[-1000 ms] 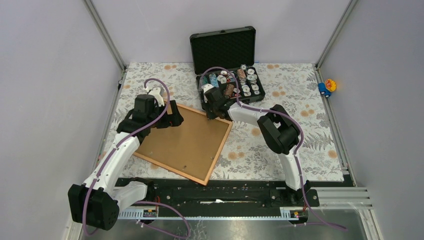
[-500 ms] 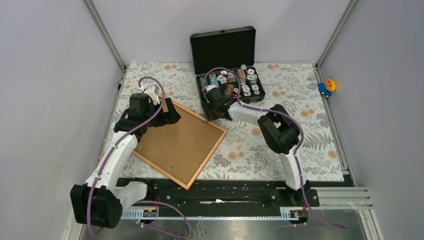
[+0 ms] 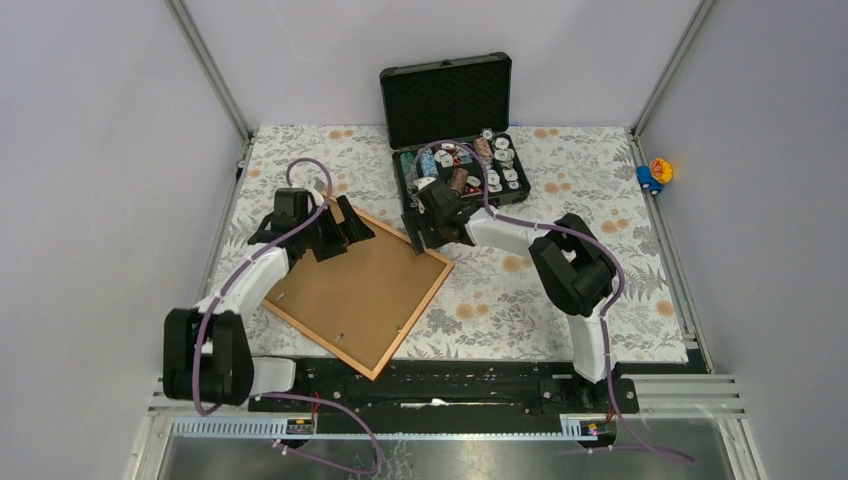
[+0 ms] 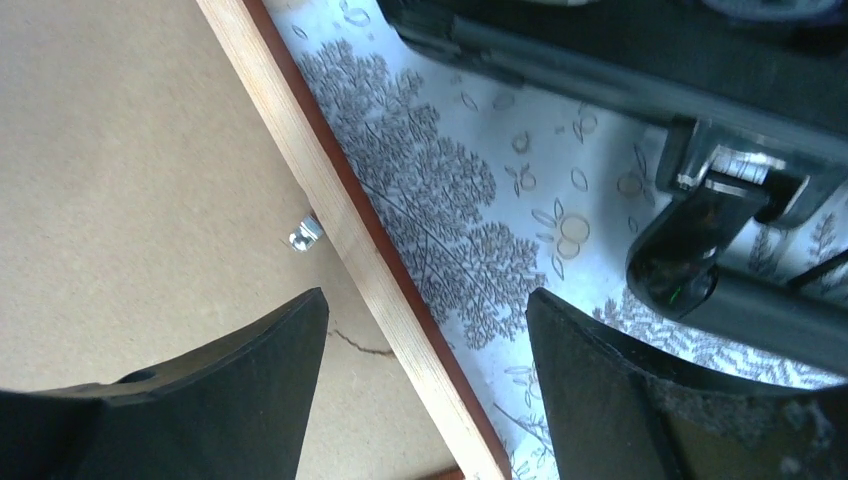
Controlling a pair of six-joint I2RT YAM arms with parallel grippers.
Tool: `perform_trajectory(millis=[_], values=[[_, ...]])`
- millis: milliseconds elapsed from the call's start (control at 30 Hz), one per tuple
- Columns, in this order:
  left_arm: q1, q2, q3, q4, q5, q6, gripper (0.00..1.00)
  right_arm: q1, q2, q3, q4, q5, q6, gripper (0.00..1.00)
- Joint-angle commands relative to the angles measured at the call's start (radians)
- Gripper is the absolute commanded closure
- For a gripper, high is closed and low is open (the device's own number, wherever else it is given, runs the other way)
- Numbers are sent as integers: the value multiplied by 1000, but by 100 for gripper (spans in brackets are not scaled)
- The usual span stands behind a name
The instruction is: Put the photo into the frame
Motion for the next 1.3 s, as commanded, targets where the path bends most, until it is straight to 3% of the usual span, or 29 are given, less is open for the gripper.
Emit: perform_trajectory(millis=[0,67,133,267,400,667,867,1267], values=[[28,114,-59,338,287,-233,1,8,-97,-51,83,18,118,20],[44,179,-43,391,364,-304,1,8,-107,-88,211,-6,221,20],[49,211,-4,366,348,-291,1,11,-109,-126,319,-18,278,20],[50,213,54,236,191,-231,1,24,-86,-156,362,12,235,20],[46,222,69,167,9,-218,1,29,-93,-287,483,70,151,18],[29,298,135,159,-220,-179,1,36,-54,-235,435,36,117,16],[-10,452,285,103,-295,-116,1,37,-51,-222,398,26,78,16],[-58,626,408,172,-397,-5,1,36,-3,-174,366,8,72,20]])
